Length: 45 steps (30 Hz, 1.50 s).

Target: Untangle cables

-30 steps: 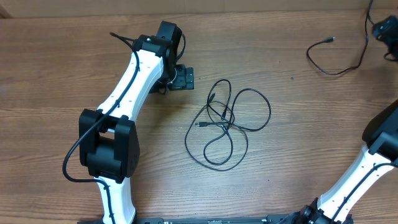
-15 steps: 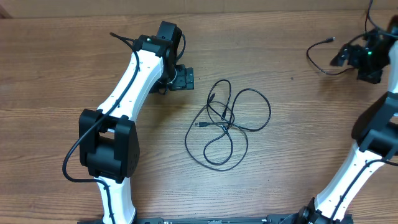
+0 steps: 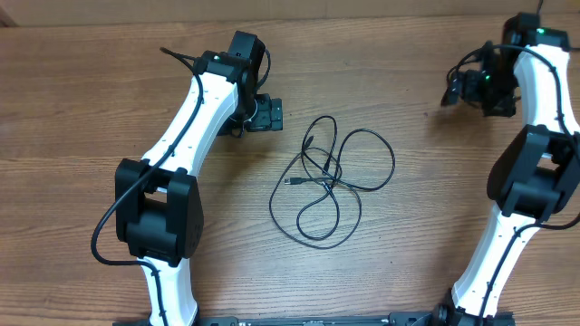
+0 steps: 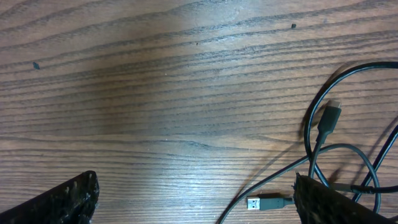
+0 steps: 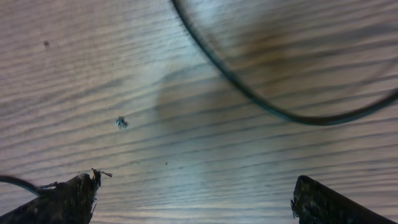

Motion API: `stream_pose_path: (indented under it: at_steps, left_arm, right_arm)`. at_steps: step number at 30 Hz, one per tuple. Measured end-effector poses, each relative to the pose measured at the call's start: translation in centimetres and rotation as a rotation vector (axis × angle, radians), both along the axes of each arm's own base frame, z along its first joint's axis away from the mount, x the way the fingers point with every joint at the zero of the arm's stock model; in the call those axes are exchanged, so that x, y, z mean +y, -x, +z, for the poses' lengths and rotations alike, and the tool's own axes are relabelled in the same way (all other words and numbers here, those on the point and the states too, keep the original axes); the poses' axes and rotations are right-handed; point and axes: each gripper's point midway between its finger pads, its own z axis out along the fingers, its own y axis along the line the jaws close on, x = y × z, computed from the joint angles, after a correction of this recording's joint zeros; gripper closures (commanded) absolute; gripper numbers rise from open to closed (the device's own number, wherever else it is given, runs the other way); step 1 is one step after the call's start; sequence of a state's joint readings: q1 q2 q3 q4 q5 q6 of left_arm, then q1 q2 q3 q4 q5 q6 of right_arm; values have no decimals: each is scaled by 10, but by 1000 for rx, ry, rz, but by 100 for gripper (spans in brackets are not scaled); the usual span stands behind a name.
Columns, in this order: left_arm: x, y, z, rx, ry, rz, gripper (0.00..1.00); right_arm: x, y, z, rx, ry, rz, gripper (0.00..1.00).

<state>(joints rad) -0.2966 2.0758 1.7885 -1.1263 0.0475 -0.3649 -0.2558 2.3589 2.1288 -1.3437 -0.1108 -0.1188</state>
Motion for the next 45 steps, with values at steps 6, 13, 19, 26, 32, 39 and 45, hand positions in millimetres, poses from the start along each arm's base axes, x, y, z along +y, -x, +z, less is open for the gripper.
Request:
stream_pose_path:
  at_steps: [6, 13, 19, 26, 32, 39, 45]
  left_arm:
    - [0, 0, 0, 0, 0, 0, 0]
    - [0, 0, 0, 0, 0, 0, 0]
    - [0, 0, 0, 0, 0, 0, 0]
    - [0, 0, 0, 0, 0, 0, 0]
    - [0, 0, 0, 0, 0, 0, 0]
    - [0, 0, 0, 0, 0, 0, 0]
    - [0, 0, 0, 0, 0, 0, 0]
  right_arm:
    - [-4, 13, -31, 58, 46, -49, 0]
    - [-16, 12, -52, 41, 100, -91, 0]
    - [-27, -24, -48, -105, 137, -122, 0]
    - [-38, -63, -36, -274, 170, -162, 0]
    - [-46, -91, -23, -403, 191, -173, 0]
    - [-50, -110, -42, -458, 200, -176, 0]
    - [-58, -127, -51, -518, 228, -186, 0]
